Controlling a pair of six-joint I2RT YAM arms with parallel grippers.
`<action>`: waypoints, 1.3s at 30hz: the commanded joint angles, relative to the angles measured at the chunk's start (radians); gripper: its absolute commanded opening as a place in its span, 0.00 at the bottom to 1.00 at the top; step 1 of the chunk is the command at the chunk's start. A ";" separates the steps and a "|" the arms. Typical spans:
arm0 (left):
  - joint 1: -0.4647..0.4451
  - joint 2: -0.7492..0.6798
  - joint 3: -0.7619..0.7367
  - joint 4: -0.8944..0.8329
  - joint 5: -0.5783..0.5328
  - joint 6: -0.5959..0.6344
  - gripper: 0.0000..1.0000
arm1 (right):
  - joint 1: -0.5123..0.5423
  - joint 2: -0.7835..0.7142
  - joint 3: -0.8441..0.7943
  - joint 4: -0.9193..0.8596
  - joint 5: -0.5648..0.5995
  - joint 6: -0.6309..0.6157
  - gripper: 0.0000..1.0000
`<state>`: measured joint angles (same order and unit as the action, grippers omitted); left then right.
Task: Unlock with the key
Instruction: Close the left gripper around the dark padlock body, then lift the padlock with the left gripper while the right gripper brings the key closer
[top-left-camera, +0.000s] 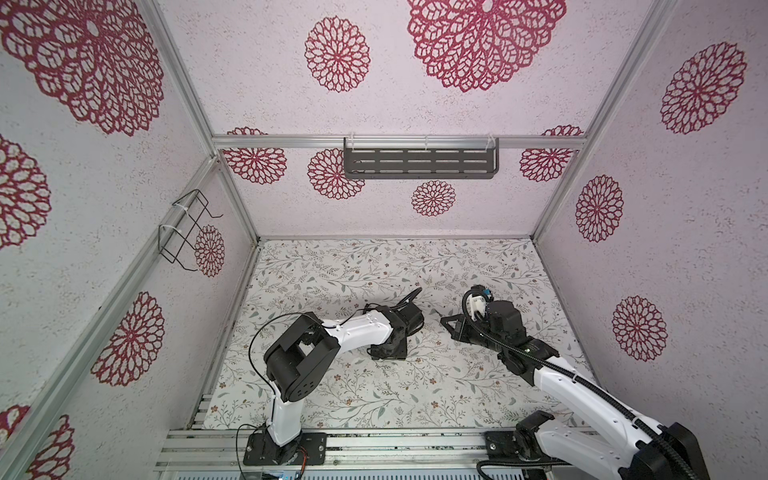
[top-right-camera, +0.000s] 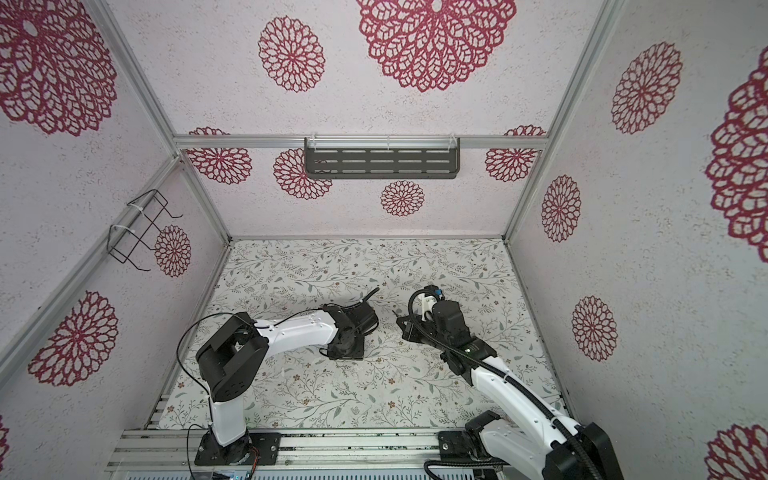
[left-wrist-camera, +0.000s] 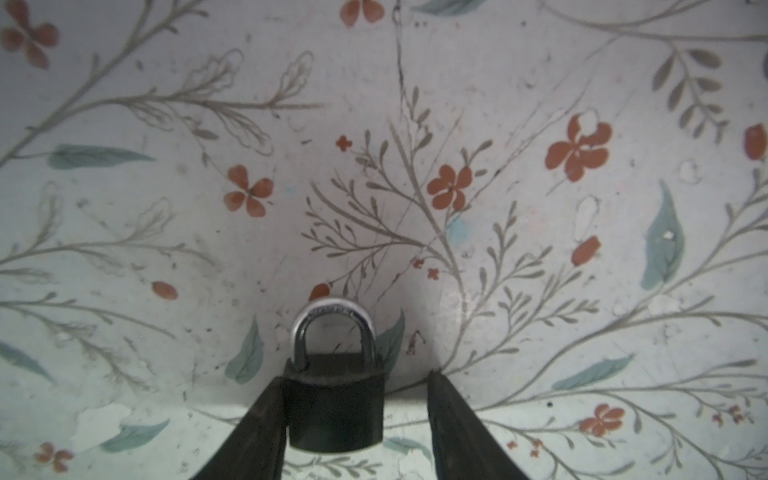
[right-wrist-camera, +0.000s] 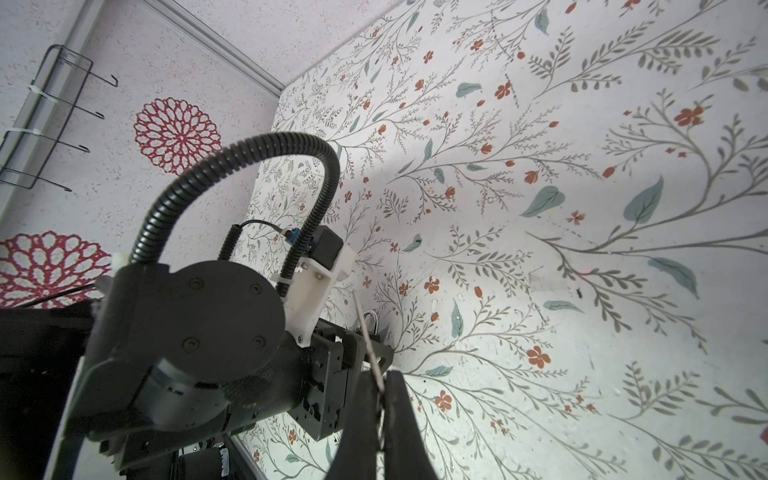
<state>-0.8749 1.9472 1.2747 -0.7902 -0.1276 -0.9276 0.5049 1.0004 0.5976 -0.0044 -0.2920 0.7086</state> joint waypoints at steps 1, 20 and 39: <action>-0.009 0.060 0.017 -0.018 -0.007 -0.001 0.55 | -0.010 -0.004 0.001 0.032 -0.007 0.014 0.00; -0.010 0.098 0.049 -0.050 -0.019 -0.004 0.37 | -0.022 -0.005 0.001 0.041 -0.022 0.022 0.00; -0.012 -0.040 0.035 -0.025 -0.082 -0.077 0.00 | -0.025 -0.079 -0.002 0.011 -0.016 0.048 0.00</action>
<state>-0.8818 1.9694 1.3182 -0.8101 -0.1642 -0.9649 0.4870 0.9463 0.5949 0.0002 -0.3141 0.7376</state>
